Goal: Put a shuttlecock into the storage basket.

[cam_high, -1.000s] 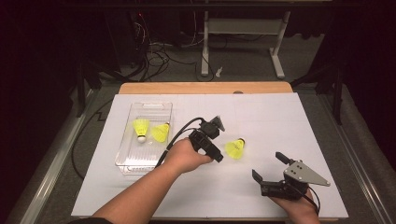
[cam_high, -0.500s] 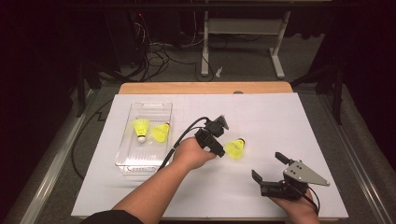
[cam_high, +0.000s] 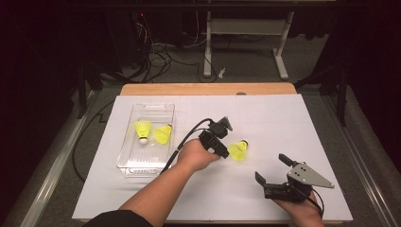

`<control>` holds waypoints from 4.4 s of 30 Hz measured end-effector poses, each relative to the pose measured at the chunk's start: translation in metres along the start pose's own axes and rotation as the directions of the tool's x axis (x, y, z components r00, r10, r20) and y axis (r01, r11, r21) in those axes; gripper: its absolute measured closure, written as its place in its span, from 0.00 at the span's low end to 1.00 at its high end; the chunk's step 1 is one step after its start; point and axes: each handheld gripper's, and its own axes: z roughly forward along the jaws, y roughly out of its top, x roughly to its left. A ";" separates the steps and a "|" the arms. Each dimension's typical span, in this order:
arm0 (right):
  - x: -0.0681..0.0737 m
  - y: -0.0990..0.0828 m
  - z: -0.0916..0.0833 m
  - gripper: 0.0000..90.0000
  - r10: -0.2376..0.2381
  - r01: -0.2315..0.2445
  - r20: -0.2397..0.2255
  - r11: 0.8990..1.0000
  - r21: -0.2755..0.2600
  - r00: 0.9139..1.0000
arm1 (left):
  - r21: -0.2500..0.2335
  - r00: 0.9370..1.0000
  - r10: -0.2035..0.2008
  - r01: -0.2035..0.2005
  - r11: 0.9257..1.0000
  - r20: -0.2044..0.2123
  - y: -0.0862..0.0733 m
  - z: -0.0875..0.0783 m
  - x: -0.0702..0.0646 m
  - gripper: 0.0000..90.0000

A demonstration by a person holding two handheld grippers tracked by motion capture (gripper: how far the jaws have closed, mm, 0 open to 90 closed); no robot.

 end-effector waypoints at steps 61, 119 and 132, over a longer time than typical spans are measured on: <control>-0.001 0.000 -0.001 0.00 0.007 -0.007 -0.003 1.000 -0.008 1.000 | -0.034 0.993 0.115 -0.116 0.993 -0.038 0.013 -0.006 -0.012 1.00; 0.002 -0.001 0.003 0.00 -0.010 0.010 0.001 1.000 0.016 1.000 | -0.069 0.996 0.086 -0.087 0.994 -0.023 -0.077 -0.056 0.003 1.00; 0.002 -0.001 0.002 0.00 -0.012 0.012 0.001 1.000 0.014 1.000 | -0.068 0.997 0.073 -0.074 0.995 -0.016 -0.094 -0.067 0.009 0.99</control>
